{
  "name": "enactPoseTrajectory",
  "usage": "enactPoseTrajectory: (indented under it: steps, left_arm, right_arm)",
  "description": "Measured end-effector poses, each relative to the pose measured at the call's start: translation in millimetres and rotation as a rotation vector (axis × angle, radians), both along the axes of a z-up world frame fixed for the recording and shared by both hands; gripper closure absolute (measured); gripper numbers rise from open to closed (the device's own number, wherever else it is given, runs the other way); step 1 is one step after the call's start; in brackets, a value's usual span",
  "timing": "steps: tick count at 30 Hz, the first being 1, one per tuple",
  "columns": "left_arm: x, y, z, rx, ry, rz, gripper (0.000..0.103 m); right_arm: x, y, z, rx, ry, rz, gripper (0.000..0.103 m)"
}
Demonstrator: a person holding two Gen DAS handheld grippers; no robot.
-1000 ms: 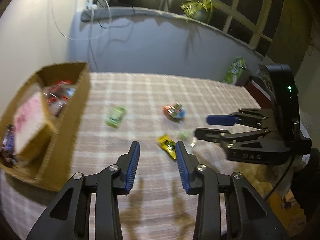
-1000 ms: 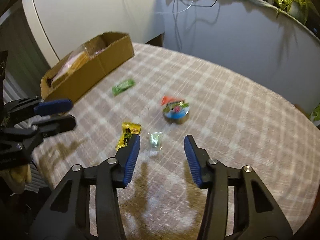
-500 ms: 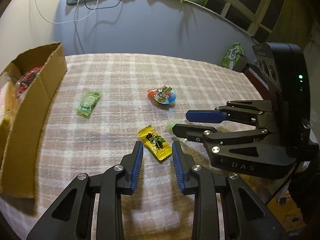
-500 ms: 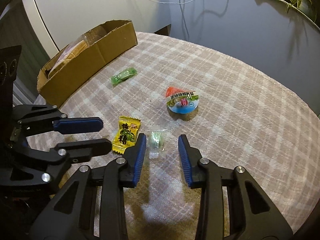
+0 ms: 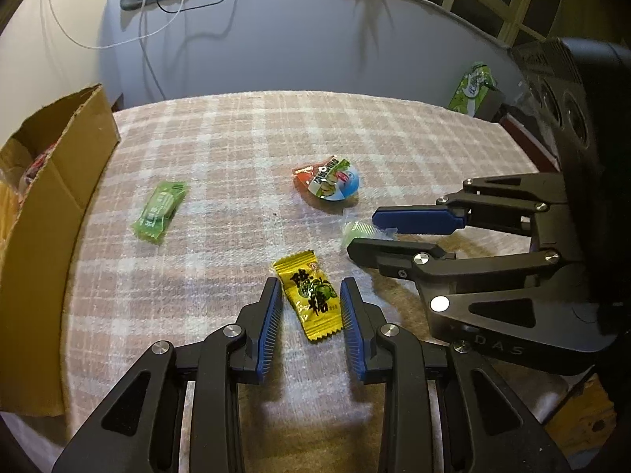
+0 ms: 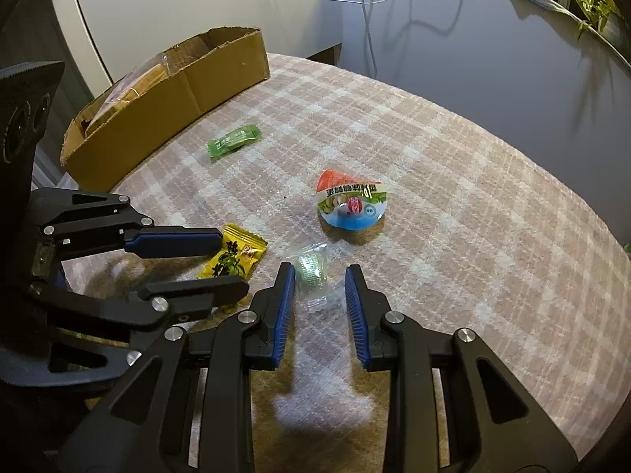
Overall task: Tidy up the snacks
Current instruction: 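Grasp the yellow candy with the left tool while the right tool grasps the clear candy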
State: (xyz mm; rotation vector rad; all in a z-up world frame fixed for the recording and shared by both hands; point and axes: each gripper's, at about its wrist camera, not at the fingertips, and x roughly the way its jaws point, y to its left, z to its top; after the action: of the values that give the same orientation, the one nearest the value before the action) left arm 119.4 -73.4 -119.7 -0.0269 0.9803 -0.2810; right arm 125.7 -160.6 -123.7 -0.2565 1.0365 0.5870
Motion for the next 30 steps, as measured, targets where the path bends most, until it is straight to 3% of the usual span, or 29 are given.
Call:
enactPoseTrajectory:
  steps: [8, 17, 25, 27, 30]
  left_arm:
    - [2.7, -14.0, -2.6, 0.103, -0.055, -0.016, 0.078]
    - [1.0, -3.7, 0.7, 0.073, -0.062, 0.005, 0.085]
    - [-1.8, -7.6, -2.4, 0.067, -0.039, -0.020, 0.085]
    - [-4.6, -12.1, -3.3, 0.091, -0.050, -0.035, 0.078]
    - [-7.7, -17.2, -4.5, 0.131, -0.080, -0.047, 0.081]
  right_arm:
    - [3.2, -3.3, -0.4, 0.003, -0.008, -0.003, 0.078]
    - [-0.3, -12.7, 1.4, 0.019, -0.015, -0.046, 0.078]
    - [-5.3, -16.5, 2.4, 0.016, -0.018, -0.057, 0.078]
    - [-6.0, -16.0, 1.6, 0.016, -0.016, -0.057, 0.078]
    - [-7.1, -16.2, 2.2, 0.018, -0.020, -0.060, 0.078]
